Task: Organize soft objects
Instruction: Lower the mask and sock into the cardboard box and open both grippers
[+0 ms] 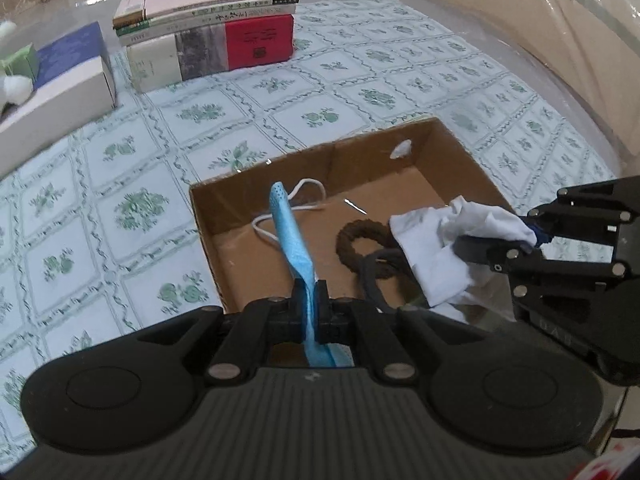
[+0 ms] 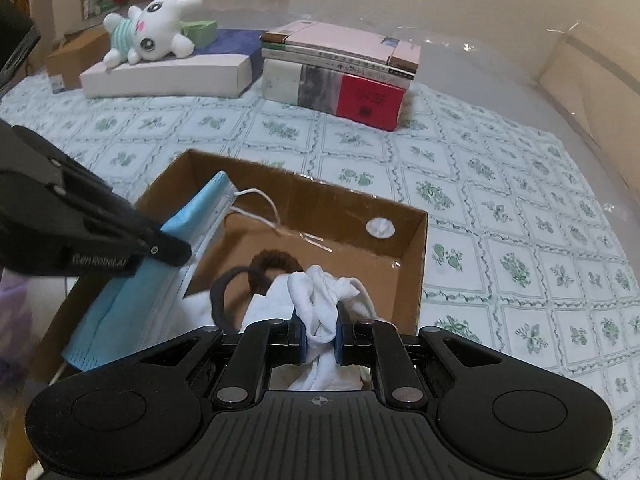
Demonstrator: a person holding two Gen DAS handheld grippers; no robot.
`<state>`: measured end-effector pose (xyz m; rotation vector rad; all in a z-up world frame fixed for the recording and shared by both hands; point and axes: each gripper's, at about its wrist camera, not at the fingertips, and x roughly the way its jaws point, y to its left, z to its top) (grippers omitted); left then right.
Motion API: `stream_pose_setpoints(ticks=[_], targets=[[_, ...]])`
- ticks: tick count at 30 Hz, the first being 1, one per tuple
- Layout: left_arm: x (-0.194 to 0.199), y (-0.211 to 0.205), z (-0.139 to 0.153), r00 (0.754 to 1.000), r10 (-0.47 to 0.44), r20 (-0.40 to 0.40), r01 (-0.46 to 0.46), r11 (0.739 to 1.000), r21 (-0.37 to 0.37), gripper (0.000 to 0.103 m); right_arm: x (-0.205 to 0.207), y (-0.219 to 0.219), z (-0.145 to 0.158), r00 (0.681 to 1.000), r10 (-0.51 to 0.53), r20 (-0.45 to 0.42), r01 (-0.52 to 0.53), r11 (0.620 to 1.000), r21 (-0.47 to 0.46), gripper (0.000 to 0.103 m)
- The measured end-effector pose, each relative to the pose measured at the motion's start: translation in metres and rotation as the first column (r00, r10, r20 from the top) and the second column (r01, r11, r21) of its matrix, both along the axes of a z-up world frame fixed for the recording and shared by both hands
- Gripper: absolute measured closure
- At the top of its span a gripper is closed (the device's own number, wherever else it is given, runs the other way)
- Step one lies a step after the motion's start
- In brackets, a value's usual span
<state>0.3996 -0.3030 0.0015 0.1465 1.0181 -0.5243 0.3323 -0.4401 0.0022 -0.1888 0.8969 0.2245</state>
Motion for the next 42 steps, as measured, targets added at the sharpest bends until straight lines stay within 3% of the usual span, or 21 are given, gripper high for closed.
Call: stream_pose_setpoints(ticks=[11, 26, 30, 34, 37, 39, 42], targets=[[0.006, 0.002, -0.007, 1.0, 0.017, -0.012, -0.017, 1.0, -0.004, 0.1, 0.022, -0.006, -0.015, 0.998, -0.038, -0.051, 0.042, 0.996, 0.073, 0.091], [0.01, 0.003, -0.012, 1.0, 0.008, -0.009, -0.008, 1.0, -0.012, 0.094, 0.042, -0.004, -0.036, 0.994, -0.042, -0.104, 0.048, 0.997, 0.055, 0.091], [0.008, 0.005, -0.008, 1.0, 0.013, -0.001, -0.013, 1.0, -0.021, 0.082, 0.042, -0.005, -0.035, 0.994, -0.034, -0.101, 0.043, 0.995, 0.085, 0.091], [0.004, 0.008, -0.002, 1.0, 0.008, 0.016, -0.007, 1.0, -0.022, 0.078, 0.039, -0.011, -0.032, 0.994, -0.046, -0.101, 0.059, 0.99, 0.132, 0.091], [0.001, 0.01, 0.005, 0.999, 0.012, 0.04, -0.011, 1.0, -0.02, 0.075, 0.033, -0.015, -0.024, 0.995, -0.058, -0.076, 0.068, 0.989, 0.134, 0.08], [0.0, 0.013, 0.01, 0.999, 0.018, 0.052, -0.016, 1.0, -0.027, 0.07, 0.026, -0.019, -0.015, 0.997, -0.064, -0.05, 0.071, 0.985, 0.155, 0.056], [-0.005, 0.018, 0.02, 0.997, 0.027, 0.068, -0.024, 0.999, -0.036, 0.067, 0.016, -0.023, -0.001, 0.997, -0.068, -0.019, 0.071, 0.982, 0.176, 0.048]])
